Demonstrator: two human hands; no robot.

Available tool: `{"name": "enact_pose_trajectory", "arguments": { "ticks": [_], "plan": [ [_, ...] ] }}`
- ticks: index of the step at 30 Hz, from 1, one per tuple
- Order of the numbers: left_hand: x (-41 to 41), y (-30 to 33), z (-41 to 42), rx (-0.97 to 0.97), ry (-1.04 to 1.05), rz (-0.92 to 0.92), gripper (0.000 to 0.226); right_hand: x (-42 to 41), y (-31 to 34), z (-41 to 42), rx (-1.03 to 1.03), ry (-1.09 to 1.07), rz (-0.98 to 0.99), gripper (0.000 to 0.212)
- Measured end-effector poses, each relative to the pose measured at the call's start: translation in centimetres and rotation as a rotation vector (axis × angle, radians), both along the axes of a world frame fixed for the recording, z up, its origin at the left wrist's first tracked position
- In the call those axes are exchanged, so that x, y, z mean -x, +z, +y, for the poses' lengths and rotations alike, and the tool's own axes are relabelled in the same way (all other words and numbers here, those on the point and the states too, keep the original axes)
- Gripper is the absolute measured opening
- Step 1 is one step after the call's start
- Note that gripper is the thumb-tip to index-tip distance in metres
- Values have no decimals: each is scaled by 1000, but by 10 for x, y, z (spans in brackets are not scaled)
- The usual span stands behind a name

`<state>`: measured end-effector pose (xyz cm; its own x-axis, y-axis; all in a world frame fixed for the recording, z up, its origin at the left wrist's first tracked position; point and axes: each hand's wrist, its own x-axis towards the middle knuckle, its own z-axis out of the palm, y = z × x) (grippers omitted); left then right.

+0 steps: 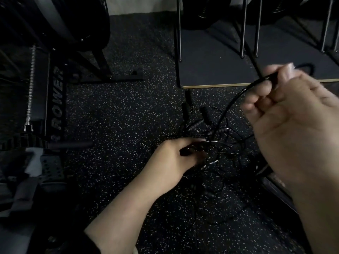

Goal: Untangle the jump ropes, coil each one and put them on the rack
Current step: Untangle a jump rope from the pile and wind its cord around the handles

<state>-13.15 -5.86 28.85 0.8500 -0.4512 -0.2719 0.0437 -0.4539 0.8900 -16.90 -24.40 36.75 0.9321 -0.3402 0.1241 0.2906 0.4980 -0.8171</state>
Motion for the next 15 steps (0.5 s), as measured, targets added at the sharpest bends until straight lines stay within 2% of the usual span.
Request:
{"name": "enact_pose_trajectory", "arguments": {
  "ticks": [4,9,11,13,15],
  "plan": [
    [1,3,-10,36,-16,34,15,0,-10,4,-66,18,51,22],
    [1,1,-15,52,-38,52,17,-3,-13,1,-189,38,82,22],
    [1,-4,-17,63,47,-2,9,-3,-10,1,-215,62,89,20],
    [-1,-7,-18,97,126,-8,17,-1,-7,1,-242,86,85,20],
    [-1,-7,-19,111,119,16,21,1,-5,0,-278,94,77,22]
  ]
}}
